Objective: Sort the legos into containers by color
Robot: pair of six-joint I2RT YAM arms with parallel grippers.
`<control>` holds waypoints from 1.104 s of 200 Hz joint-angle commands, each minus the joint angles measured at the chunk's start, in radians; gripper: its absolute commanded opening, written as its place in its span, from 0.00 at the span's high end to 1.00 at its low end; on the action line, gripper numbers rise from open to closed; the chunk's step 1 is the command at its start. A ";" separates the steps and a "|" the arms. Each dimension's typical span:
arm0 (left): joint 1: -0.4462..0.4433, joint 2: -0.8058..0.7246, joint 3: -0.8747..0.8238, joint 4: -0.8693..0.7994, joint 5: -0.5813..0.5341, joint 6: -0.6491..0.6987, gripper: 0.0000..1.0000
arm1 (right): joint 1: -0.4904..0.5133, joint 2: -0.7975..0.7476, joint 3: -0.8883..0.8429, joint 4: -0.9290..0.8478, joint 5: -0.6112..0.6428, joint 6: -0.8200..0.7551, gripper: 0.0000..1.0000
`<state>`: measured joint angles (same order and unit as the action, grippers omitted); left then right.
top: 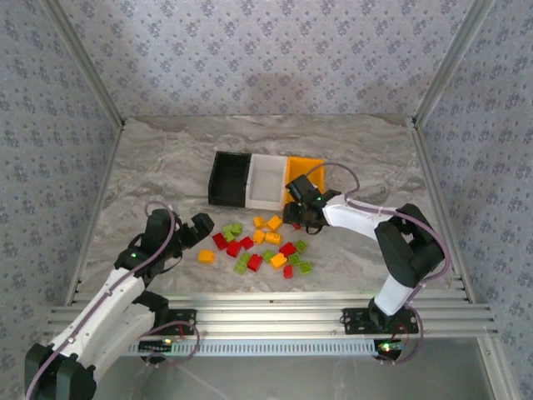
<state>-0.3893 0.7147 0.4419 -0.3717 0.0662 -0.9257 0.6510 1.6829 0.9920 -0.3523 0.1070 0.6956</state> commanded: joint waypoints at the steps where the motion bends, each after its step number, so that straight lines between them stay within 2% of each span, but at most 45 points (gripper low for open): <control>1: -0.006 0.001 0.003 -0.010 -0.006 0.013 0.01 | 0.009 0.035 0.036 -0.055 0.037 -0.010 0.36; 107: -0.006 0.038 0.003 0.006 -0.006 0.016 0.01 | 0.036 0.087 0.080 -0.118 0.060 -0.058 0.43; 141: -0.006 0.049 0.007 0.010 0.001 0.016 0.01 | 0.042 0.085 0.078 -0.112 0.056 -0.057 0.55; 181: -0.006 0.039 0.011 -0.001 0.001 0.016 0.01 | 0.061 0.003 0.063 -0.117 0.054 -0.059 0.68; 221: -0.006 0.035 0.021 -0.002 0.007 0.016 0.01 | 0.075 -0.174 0.058 -0.175 0.067 -0.058 0.68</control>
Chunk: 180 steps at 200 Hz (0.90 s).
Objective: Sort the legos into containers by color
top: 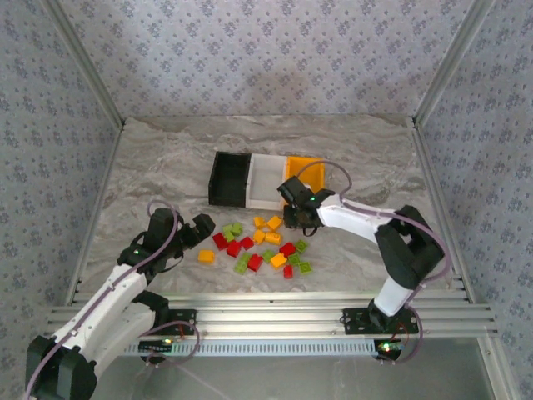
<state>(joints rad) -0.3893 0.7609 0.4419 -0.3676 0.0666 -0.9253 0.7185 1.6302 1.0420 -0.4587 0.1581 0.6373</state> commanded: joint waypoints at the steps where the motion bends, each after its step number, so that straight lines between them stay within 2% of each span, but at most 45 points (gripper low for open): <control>1: -0.006 -0.012 0.021 -0.005 0.006 0.015 0.01 | 0.006 -0.124 0.010 -0.071 0.015 0.000 0.68; 29: -0.010 -0.008 0.032 -0.010 0.005 0.013 0.00 | -0.073 -0.121 0.085 -0.098 0.017 -0.061 0.67; 54: -0.012 -0.010 0.043 -0.030 0.004 0.011 0.01 | -0.153 -0.003 0.194 -0.083 -0.028 -0.087 0.65; 87: -0.014 -0.007 0.050 -0.078 0.017 0.020 0.01 | -0.195 0.147 0.328 -0.082 -0.050 -0.114 0.62; 101: -0.014 -0.001 0.050 -0.086 0.028 0.023 0.01 | -0.205 0.189 0.374 -0.106 -0.048 -0.115 0.54; 115: -0.014 0.008 0.051 -0.089 0.042 0.029 0.00 | -0.215 0.211 0.406 -0.130 -0.046 -0.110 0.41; 144: -0.014 0.018 0.056 -0.088 0.062 0.037 0.01 | -0.214 0.150 0.380 -0.134 -0.032 -0.108 0.36; 180: -0.014 0.023 0.049 -0.058 0.075 0.034 0.01 | -0.214 -0.035 0.242 -0.138 0.004 -0.059 0.33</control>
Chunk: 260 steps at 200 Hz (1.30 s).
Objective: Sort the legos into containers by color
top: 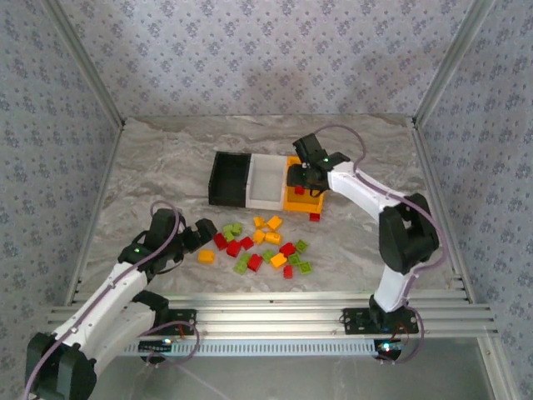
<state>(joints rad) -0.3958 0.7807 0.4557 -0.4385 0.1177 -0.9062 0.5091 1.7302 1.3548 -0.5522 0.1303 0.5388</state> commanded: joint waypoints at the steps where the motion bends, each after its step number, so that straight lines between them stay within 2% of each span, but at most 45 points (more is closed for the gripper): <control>1: -0.008 0.003 0.035 0.013 0.025 0.015 0.01 | -0.006 -0.139 -0.076 -0.045 0.032 0.042 0.33; 31: -0.008 0.020 0.035 0.017 0.023 0.018 0.01 | -0.023 -0.223 -0.242 -0.040 -0.017 0.078 0.39; 63: -0.006 0.035 0.028 0.022 0.021 0.011 0.01 | -0.053 -0.229 -0.324 -0.037 -0.011 0.082 0.54; 141: -0.007 0.041 0.018 0.026 0.011 -0.002 0.01 | -0.109 -0.157 -0.296 0.005 -0.029 0.049 0.82; 260: -0.008 0.088 0.015 0.040 0.008 0.002 0.01 | -0.155 -0.020 -0.171 0.024 -0.062 0.006 0.84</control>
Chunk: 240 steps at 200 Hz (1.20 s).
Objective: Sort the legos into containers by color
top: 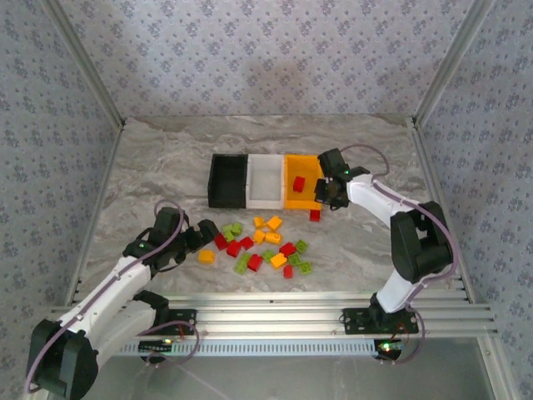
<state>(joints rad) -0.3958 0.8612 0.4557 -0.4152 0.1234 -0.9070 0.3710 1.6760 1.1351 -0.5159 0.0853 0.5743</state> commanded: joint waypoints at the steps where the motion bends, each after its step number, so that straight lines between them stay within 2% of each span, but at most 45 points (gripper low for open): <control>1: -0.008 0.007 0.015 0.016 0.003 0.003 0.01 | -0.018 0.035 0.048 -0.013 -0.018 -0.030 0.84; 25: -0.007 0.006 0.017 0.018 0.010 0.002 0.01 | -0.020 0.023 0.048 -0.011 -0.005 -0.035 0.81; 38: -0.006 -0.001 0.018 0.014 0.010 0.003 0.01 | -0.006 -0.019 0.016 -0.006 0.002 -0.034 0.69; 53: -0.008 -0.010 0.016 0.010 0.009 0.008 0.01 | 0.028 -0.086 -0.053 0.015 0.005 -0.020 0.48; 62: -0.008 -0.015 0.017 0.008 0.006 0.009 0.01 | 0.053 -0.110 -0.097 0.031 0.011 -0.007 0.40; 100: -0.006 -0.016 0.021 0.002 -0.004 0.016 0.01 | 0.127 -0.083 -0.176 0.118 0.014 0.016 0.34; 135: -0.008 -0.019 0.024 -0.014 -0.003 0.017 0.01 | 0.144 -0.008 -0.145 0.122 0.053 0.029 0.34; 168: -0.006 -0.041 0.018 -0.029 -0.010 0.017 0.01 | 0.144 0.064 -0.119 0.103 0.071 0.035 0.40; 206: -0.006 -0.052 0.018 -0.037 -0.019 0.015 0.01 | 0.144 0.073 -0.128 0.132 0.071 0.027 0.56; 240: -0.006 -0.052 0.020 -0.042 -0.027 0.011 0.00 | 0.155 -0.006 -0.150 0.131 0.064 0.011 0.70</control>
<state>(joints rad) -0.3958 0.8188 0.4557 -0.4294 0.1154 -0.9062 0.5133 1.7332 0.9916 -0.3828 0.1474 0.5919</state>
